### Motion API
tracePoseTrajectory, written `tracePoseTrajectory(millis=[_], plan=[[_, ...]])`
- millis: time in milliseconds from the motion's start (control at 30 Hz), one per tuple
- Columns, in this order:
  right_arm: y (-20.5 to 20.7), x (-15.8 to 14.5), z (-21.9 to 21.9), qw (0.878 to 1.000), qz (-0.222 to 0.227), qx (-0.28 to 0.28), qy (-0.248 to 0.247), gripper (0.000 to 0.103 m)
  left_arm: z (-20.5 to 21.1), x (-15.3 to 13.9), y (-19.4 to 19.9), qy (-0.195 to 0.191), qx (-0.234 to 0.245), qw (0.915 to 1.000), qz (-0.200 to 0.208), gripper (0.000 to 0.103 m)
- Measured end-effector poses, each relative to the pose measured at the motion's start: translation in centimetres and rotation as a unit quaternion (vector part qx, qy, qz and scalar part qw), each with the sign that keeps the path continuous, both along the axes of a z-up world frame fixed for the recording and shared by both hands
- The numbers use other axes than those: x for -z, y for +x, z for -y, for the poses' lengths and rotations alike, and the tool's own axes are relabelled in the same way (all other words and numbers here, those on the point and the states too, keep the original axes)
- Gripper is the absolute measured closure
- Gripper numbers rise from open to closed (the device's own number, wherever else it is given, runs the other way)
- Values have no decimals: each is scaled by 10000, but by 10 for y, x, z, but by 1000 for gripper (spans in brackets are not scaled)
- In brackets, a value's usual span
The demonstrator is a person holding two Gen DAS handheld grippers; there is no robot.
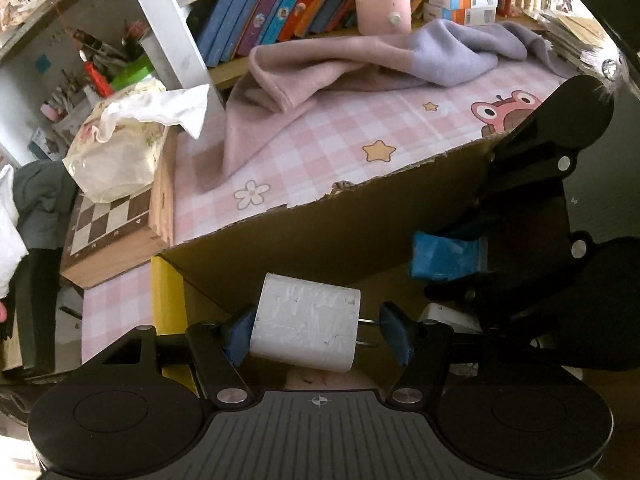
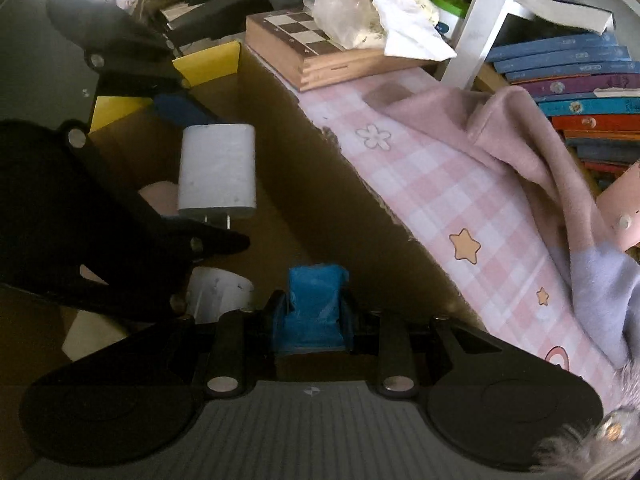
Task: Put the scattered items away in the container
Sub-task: 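Open left tool to drop charger into box while right tool releases blue clip, then withdraw both tools from the box toward the remaining small items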
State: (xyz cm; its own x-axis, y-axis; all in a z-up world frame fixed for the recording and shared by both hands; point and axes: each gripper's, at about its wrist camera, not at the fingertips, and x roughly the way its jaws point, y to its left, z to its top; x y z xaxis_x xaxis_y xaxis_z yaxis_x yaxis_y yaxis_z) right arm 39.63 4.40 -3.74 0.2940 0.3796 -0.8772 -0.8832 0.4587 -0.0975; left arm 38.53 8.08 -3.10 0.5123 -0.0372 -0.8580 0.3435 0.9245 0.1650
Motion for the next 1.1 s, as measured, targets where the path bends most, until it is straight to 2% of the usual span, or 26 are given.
tracePoseTrajectory(millis=[133,233,300,400,533,600,667,833,967,1100], plan=[[-2,-6,4,9998,69,32,183,73,-2,-5,-5,113,-32,9998,137,32],[-4,-15,14,9987,143,228,434,66,-6,-14,-13,-21,-45,9998,209,27],[-8,-24,23,9973,152,367,615,66,-6,-20,-22,-65,-45,9995,292,27],[-18,-40,37,9947,277,506,853,66,-3,-32,-41,-71,-47,9984,554,27],[-40,-64,53,9901,495,643,1141,66,4,-55,-72,-277,-92,9947,990,27],[-52,-75,61,9875,583,688,1295,66,8,-69,-90,-335,-107,9915,1250,26],[-67,-86,69,9844,672,722,1456,65,11,-80,-107,-366,-115,9882,1486,20],[-104,-108,91,9744,956,884,1831,61,12,-104,-153,-511,-253,9789,1964,18],[-134,-120,113,9649,1217,1108,2046,59,5,-116,-191,-728,-609,9696,2257,15],[-166,-125,141,9512,1444,1527,2258,55,1,-116,-230,-838,-1014,9600,2472,13]])
